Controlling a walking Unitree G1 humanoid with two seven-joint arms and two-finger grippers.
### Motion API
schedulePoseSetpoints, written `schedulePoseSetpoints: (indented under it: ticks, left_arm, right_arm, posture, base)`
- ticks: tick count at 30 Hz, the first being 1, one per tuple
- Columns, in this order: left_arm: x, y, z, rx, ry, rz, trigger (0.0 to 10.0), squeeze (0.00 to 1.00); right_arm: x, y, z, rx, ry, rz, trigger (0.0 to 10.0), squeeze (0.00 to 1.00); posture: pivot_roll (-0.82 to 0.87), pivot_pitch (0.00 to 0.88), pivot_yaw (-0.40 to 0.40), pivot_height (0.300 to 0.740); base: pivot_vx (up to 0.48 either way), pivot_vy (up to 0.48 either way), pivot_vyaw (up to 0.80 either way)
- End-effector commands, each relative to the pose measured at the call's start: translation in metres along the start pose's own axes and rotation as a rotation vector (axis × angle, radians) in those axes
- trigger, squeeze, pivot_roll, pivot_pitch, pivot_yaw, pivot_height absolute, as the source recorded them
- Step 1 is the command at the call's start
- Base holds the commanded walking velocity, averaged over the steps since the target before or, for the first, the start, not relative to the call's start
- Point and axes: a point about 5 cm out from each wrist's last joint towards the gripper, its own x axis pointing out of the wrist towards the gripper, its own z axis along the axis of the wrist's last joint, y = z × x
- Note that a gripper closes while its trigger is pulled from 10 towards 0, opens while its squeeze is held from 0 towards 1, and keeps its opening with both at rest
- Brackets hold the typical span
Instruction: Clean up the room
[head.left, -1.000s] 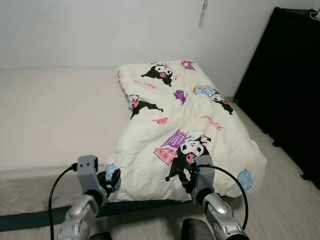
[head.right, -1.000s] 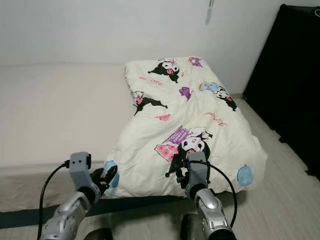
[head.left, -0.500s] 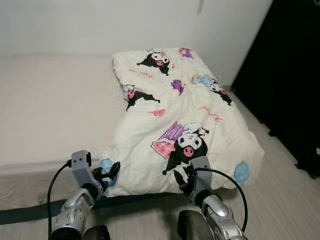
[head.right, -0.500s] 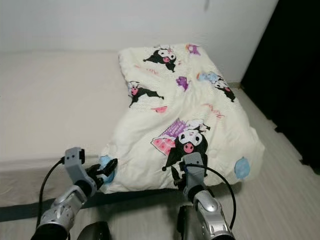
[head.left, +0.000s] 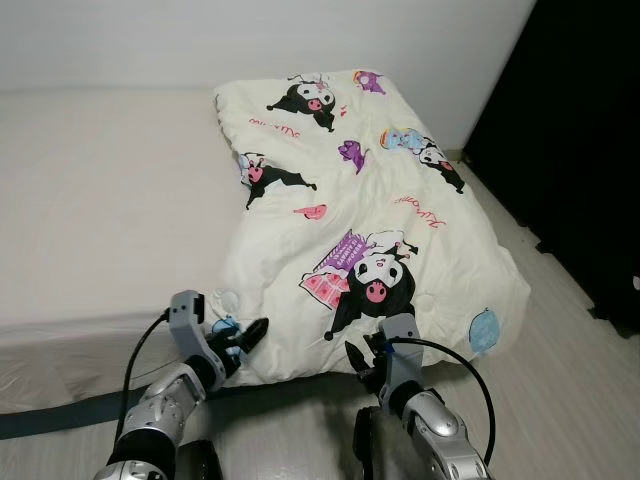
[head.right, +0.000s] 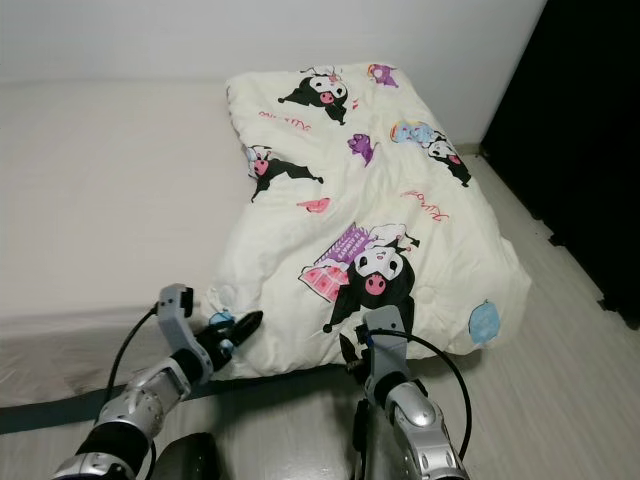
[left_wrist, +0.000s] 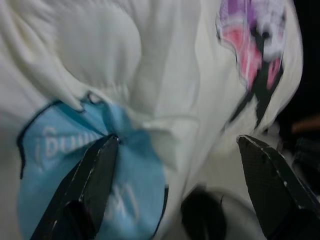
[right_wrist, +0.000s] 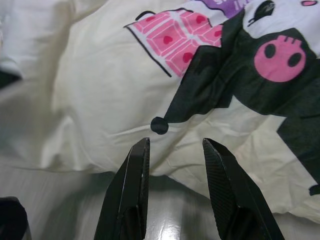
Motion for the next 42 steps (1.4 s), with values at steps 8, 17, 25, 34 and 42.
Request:
schedulePoseSetpoints:
  ticks: [8, 17, 25, 34, 42]
  left_arm:
    - [-0.004, 0.010, -0.014, 0.124, 0.077, 0.128, 0.0, 0.00]
    - [-0.013, 0.034, 0.010, 0.168, -0.037, 0.382, 0.0, 0.00]
    - [-0.018, 0.042, 0.013, 0.164, -0.041, 0.419, 0.0, 0.00]
    - [-0.042, 0.025, -0.037, 0.072, 0.150, 0.057, 0.0, 0.00]
    - [-0.099, 0.013, -0.079, 0.064, 0.228, 0.031, 0.0, 0.00]
  right_arm:
    - [-0.003, -0.002, -0.003, 0.002, 0.021, -0.013, 10.0, 0.00]
    - [-0.003, -0.004, 0.000, -0.008, 0.014, -0.025, 10.0, 0.00]
    - [-0.003, -0.006, 0.002, -0.010, 0.013, -0.033, 10.0, 0.00]
    - [-0.005, -0.009, 0.001, 0.001, 0.008, -0.060, 10.0, 0.00]
    - [-0.003, -0.005, -0.001, 0.015, 0.010, -0.056, 10.0, 0.00]
  posture:
    - [-0.12, 0.309, -0.083, 0.555]
    - [-0.12, 0.310, -0.086, 0.555]
    - [-0.12, 0.311, -0.083, 0.555]
    - [-0.10, 0.305, -0.058, 0.555]
    - [-0.08, 0.302, -0.059, 0.555]
  base:
    - [0.000, 0.000, 0.00]
    - [0.000, 0.000, 0.00]
    - [0.000, 0.000, 0.00]
    - [0.000, 0.000, 0.00]
    - [0.000, 0.000, 0.00]
